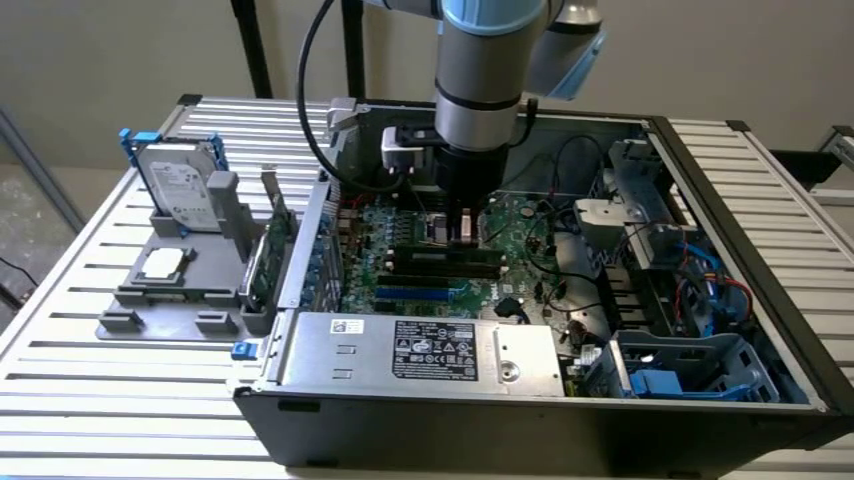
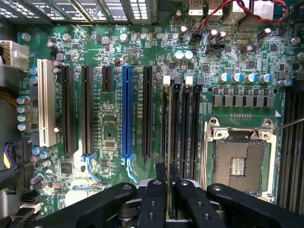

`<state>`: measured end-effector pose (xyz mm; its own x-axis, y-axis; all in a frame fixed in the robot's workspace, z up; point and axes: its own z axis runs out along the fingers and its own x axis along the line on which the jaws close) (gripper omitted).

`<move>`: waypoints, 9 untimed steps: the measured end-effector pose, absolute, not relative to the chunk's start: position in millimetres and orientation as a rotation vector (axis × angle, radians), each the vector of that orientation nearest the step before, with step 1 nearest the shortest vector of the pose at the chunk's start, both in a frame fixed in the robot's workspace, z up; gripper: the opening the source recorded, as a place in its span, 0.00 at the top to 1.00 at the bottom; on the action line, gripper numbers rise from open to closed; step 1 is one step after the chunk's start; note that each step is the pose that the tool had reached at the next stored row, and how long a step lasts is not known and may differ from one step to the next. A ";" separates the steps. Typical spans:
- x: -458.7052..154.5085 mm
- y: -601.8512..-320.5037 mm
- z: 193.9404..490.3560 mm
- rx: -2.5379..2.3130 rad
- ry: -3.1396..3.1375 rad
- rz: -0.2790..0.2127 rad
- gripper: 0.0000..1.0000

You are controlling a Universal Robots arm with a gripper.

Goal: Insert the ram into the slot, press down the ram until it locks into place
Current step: 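Insert the ram into the slot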

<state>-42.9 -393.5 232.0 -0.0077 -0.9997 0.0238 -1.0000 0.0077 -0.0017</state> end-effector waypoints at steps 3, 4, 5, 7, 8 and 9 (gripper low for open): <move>-43.0 -393.5 230.6 2.199 -2.216 0.035 0.86; -43.0 -393.5 230.2 2.198 -2.215 0.037 0.86; -43.0 -393.6 229.6 2.197 -2.214 0.039 0.86; -43.0 -393.5 228.9 2.195 -2.213 0.041 0.86; -43.0 -393.4 228.5 2.195 -2.212 0.042 0.86; -43.0 -393.3 228.2 2.195 -2.212 0.043 0.86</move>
<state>-43.0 -393.3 228.2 -0.0078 -0.9993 0.0376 -1.0000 0.0077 -0.0017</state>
